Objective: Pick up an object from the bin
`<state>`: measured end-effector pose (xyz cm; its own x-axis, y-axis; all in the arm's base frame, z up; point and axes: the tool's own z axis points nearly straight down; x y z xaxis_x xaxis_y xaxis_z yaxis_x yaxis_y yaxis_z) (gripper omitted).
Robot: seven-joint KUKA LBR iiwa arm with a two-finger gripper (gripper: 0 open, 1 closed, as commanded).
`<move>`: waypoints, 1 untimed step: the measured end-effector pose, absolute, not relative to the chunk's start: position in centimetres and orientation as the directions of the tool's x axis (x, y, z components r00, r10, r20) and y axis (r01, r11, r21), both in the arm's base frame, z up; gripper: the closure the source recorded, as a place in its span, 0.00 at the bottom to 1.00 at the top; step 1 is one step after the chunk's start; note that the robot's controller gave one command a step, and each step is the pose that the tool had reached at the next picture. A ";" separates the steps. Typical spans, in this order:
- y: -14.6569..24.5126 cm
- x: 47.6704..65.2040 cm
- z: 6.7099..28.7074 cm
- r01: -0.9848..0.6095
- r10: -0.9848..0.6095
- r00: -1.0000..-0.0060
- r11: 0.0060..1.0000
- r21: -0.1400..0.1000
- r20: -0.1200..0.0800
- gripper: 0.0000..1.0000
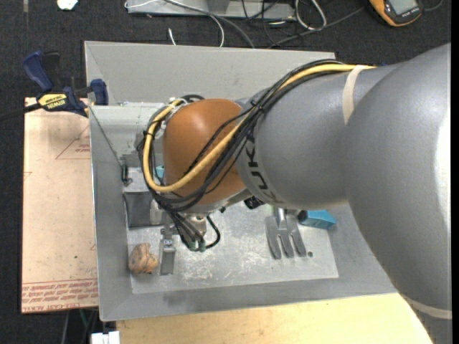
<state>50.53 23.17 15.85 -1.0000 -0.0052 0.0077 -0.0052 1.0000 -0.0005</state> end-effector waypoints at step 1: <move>23.0 50.8 16.2 0.001 0.001 -1.000 1.000 0.002 -0.001 0.00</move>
Offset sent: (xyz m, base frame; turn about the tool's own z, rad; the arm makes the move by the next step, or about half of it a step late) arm -0.0041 -0.0051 -0.0885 0.0302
